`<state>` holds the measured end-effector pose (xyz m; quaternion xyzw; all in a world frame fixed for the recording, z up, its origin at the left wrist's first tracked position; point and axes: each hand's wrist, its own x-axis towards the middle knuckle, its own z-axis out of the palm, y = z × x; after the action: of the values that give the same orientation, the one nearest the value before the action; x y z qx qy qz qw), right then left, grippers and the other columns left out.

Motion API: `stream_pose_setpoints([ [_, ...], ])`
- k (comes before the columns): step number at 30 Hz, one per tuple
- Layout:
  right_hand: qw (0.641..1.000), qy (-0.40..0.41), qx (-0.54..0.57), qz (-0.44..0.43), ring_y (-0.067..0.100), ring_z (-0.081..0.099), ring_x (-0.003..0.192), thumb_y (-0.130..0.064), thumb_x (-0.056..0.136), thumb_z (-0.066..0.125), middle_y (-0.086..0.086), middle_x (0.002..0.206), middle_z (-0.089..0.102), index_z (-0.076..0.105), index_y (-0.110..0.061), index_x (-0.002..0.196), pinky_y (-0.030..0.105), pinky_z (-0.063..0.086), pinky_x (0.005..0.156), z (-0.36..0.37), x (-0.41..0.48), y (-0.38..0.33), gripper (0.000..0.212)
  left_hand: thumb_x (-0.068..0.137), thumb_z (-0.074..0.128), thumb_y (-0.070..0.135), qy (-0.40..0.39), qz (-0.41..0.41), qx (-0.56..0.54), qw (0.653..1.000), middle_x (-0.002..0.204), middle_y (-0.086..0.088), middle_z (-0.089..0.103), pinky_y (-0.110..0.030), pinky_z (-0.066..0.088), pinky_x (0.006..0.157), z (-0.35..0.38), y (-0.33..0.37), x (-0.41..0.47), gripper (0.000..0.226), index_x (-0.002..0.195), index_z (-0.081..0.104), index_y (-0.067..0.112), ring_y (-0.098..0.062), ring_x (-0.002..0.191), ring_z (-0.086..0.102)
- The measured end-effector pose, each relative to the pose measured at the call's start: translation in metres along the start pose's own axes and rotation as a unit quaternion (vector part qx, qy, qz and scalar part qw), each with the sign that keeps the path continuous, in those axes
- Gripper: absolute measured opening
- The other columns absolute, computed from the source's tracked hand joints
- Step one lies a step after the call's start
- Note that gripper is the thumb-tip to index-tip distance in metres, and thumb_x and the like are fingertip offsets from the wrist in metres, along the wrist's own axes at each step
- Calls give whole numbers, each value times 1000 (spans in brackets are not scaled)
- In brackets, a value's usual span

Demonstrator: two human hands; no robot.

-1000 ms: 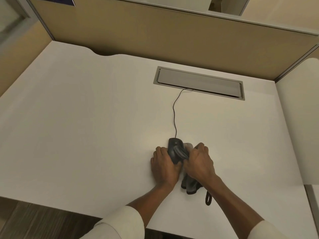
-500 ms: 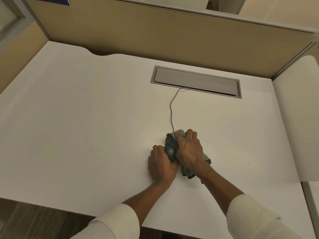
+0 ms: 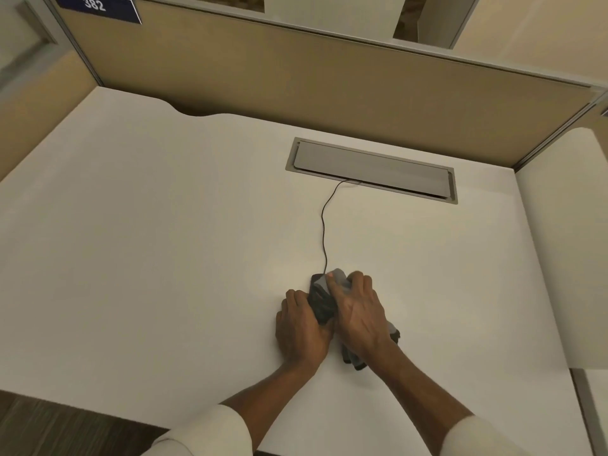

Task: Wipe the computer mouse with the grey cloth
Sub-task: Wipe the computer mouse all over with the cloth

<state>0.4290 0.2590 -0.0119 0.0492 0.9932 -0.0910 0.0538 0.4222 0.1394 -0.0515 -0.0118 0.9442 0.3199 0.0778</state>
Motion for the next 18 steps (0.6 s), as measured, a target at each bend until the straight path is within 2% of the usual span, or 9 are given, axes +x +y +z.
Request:
stream_pose_setpoints([
  [3, 1000, -19, 13, 14, 26, 48, 110, -29, 96, 61, 9, 120, 49, 47, -23, 146, 33, 52, 81, -4, 27, 2, 52, 77, 85, 59, 4, -13, -11, 1000, 109, 2, 61, -35, 57, 85, 0, 2, 0, 59, 112, 60, 18, -20, 95, 63],
  [6, 999, -35, 3, 6, 27, 47, 115, -30, 94, 62, 10, 126, 47, 44, -24, 147, 34, 52, 85, -6, 34, 0, 57, 74, 87, 61, 7, -13, -16, 1000, 108, 2, 62, -35, 58, 84, 0, 2, 2, 62, 111, 61, 18, -19, 94, 63],
  [9, 999, -30, -3, -28, 28, 52, 110, -33, 93, 70, 12, 123, 53, 48, -21, 148, 34, 54, 82, -6, 17, -1, 61, 74, 89, 52, 8, -10, -7, 1000, 109, 1, 62, -35, 58, 84, 1, 0, 1, 60, 112, 58, 17, -21, 95, 64],
  [12, 997, -7, -30, -74, 30, 58, 96, -16, 84, 76, 17, 112, 61, 58, -14, 144, 36, 56, 68, -2, -5, -1, 62, 77, 85, 35, 25, 5, -3, 1000, 102, -2, 64, -36, 55, 77, 3, -2, -1, 43, 105, 58, 15, -25, 89, 65],
  [14, 995, 6, -50, -86, 31, 59, 92, -9, 76, 75, 18, 109, 62, 61, -13, 141, 37, 55, 63, 1, -12, 0, 67, 80, 80, 31, 31, 9, -5, 999, 100, -2, 63, -36, 54, 76, 3, -2, 0, 33, 101, 60, 15, -25, 87, 64],
  [16, 994, 7, -71, -86, 32, 58, 93, -11, 79, 71, 17, 110, 61, 60, -15, 141, 39, 54, 65, 1, -9, -1, 64, 82, 78, 31, 26, 13, 0, 1000, 101, -1, 62, -38, 55, 77, 3, -3, 0, 30, 101, 60, 16, -26, 89, 64],
  [18, 993, -1, -86, -85, 32, 55, 97, -15, 89, 65, 17, 114, 59, 57, -17, 142, 41, 53, 71, -2, 3, -2, 53, 80, 81, 34, 20, 11, -1, 1000, 105, -3, 64, -38, 56, 80, 4, -3, 0, 39, 107, 61, 15, -26, 93, 65],
])
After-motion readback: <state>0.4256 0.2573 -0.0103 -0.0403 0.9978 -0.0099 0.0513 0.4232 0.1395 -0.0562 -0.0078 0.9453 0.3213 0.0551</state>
